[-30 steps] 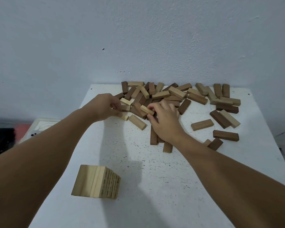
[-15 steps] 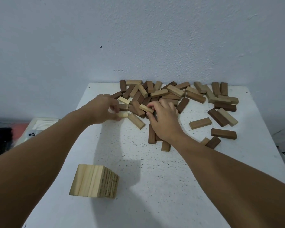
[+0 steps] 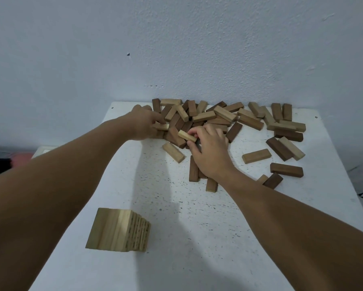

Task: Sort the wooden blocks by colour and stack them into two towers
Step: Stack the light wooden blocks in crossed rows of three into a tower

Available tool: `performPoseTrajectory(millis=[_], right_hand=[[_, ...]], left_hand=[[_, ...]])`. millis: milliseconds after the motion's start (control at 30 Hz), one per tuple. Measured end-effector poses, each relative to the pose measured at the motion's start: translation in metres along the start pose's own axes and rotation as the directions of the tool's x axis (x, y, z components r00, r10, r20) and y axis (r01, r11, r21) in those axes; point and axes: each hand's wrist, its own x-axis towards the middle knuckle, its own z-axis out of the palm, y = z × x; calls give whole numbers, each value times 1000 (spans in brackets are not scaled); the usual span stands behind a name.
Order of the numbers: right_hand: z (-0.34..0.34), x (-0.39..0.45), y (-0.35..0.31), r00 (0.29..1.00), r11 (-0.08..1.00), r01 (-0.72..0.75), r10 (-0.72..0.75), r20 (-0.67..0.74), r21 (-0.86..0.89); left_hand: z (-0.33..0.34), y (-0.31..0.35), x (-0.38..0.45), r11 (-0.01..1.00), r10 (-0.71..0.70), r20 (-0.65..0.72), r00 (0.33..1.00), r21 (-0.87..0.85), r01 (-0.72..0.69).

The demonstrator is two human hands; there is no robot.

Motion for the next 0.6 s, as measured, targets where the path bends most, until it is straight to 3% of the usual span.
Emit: performPoseTrajectory(millis=[267,433,600], right_hand=[[1,0,1,1000,1000,4,-4,-3,14],[-1,0,2,1000,998,17,-16,-16,53],[-1,0,1,1000,997,23,-21,-22,76]], left_hand=[[-20,-11,6,998,-27,69,997,66,22],[-22,-7,7,997,-61,103,993,-31,64],[-14,-12,-6,976,-104,41,994,-187,110]])
